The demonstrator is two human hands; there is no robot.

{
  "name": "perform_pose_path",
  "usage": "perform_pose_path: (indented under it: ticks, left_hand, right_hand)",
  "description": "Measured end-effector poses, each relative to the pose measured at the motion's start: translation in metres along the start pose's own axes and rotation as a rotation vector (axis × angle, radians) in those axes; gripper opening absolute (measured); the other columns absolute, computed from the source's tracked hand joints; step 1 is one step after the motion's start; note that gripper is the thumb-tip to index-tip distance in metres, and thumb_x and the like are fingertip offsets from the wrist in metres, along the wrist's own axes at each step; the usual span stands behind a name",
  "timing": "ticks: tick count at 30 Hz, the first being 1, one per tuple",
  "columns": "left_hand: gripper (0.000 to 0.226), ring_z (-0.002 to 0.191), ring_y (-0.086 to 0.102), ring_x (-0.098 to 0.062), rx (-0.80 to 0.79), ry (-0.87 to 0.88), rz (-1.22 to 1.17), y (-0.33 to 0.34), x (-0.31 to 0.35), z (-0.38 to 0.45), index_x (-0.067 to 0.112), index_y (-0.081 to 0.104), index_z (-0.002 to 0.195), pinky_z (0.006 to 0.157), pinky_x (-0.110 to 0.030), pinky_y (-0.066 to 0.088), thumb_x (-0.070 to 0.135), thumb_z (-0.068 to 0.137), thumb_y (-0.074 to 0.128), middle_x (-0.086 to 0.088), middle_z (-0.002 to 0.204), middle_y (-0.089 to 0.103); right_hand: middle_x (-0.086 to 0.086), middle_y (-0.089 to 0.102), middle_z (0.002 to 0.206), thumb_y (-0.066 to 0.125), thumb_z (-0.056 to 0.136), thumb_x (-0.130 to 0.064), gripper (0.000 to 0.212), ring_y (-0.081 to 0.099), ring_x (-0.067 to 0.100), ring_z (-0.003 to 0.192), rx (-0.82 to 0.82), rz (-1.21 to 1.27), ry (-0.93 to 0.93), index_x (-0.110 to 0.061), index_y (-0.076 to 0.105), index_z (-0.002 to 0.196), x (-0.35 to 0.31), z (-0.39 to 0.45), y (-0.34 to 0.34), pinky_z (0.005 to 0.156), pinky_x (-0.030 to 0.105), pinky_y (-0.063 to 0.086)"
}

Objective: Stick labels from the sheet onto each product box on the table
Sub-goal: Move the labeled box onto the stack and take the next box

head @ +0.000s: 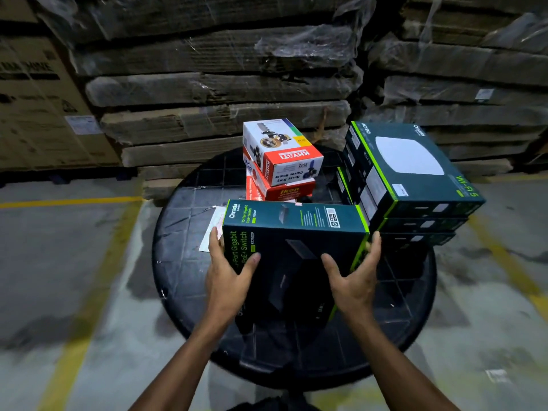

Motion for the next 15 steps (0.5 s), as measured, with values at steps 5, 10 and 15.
perform_pose_path:
  ticks: [5, 10, 15]
  left_hand:
    - [0.089, 0.126, 0.051, -0.018, -0.102, -0.066, 0.022, 0.018, -0.037, -0.001, 0.03, 0.021, 0.15, 0.107, -0.044, 0.041, 0.047, 0.079, 0.073, 0.004, 0.139, 0.052]
    - [0.087, 0.137, 0.039, -0.025, -0.154, -0.058, 0.074, 0.032, -0.051, -0.002, 0.025, 0.01, 0.152, 0.113, -0.046, 0.034, 0.046, 0.087, 0.065, -0.007, 0.152, 0.037]
    - [0.084, 0.132, 0.044, -0.033, -0.15, -0.009, 0.255, 0.03, -0.034, 0.012, 0.017, 0.004, 0.154, 0.103, -0.044, 0.037, 0.043, 0.094, 0.057, -0.008, 0.152, 0.038]
  right_hand:
    - [0.009, 0.04, 0.148, 0.075, 0.075, -0.054, 0.097, 0.041, 0.023, 0.134, -0.028, -0.047, 0.134, -0.015, 0.027, 0.15, 0.036, -0.022, 0.016, 0.105, 0.025, 0.033]
    - [0.008, 0.03, 0.155, 0.071, 0.085, -0.034, 0.092, 0.033, 0.022, 0.141, -0.102, -0.103, 0.17, -0.018, 0.012, 0.155, 0.046, -0.027, 0.028, 0.108, 0.025, 0.03]
    - [0.011, 0.03, 0.156, 0.067, 0.09, -0.036, 0.092, 0.035, 0.027, 0.137, -0.103, -0.327, 0.077, -0.014, 0.006, 0.156, 0.02, -0.008, 0.025, 0.111, 0.04, 0.032]
Point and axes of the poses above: each hand's wrist, its own z-axis towards the middle knuckle, its own y-axis out of the palm, x = y × z, the point moved 9 cm from there along z, towards the middle knuckle
